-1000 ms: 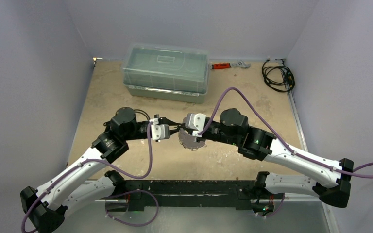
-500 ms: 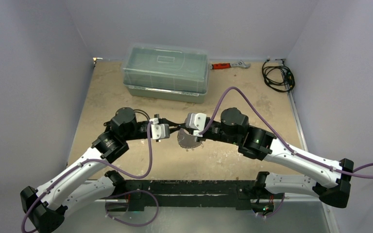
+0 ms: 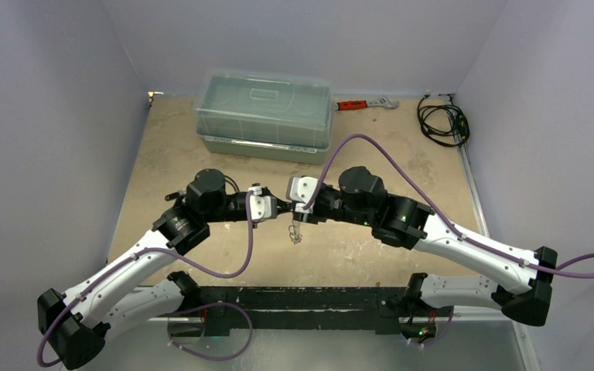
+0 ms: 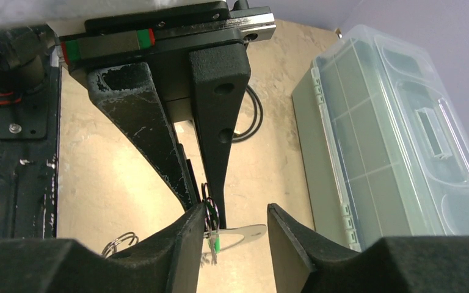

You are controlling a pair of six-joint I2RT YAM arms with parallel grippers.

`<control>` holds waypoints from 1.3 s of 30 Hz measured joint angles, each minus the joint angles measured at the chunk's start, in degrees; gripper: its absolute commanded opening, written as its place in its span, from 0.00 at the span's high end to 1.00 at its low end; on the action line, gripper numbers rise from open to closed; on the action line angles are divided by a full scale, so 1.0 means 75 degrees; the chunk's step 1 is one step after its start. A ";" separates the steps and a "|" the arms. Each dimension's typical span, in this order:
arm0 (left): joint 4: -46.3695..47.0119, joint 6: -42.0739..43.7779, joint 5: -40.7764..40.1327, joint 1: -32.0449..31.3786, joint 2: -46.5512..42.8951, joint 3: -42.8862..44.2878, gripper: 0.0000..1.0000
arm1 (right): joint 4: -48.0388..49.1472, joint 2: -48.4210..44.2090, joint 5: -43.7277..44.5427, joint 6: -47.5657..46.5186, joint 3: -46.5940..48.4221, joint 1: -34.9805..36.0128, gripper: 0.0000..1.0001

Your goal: Put the keys on the keyring

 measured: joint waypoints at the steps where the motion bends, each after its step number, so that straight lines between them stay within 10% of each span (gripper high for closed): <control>1: -0.0017 0.0003 0.0000 0.0000 0.0029 0.0000 1.00 | -0.0067 0.0035 0.0041 -0.0020 0.0041 0.0000 0.51; 10: -0.0204 0.0006 -0.0015 0.0000 0.0224 0.0000 1.00 | -0.0793 0.0431 0.0318 -0.0166 0.0504 0.0017 0.53; 29: -0.0239 0.0076 -0.0041 -0.0099 0.0297 0.0035 1.00 | -0.1813 0.0769 0.0175 -0.0251 0.1005 0.0093 1.00; 39: -0.0417 0.0149 -0.0207 -0.0096 0.0271 0.0035 1.00 | -0.1824 0.0918 0.0236 -0.0245 0.1072 0.0093 1.00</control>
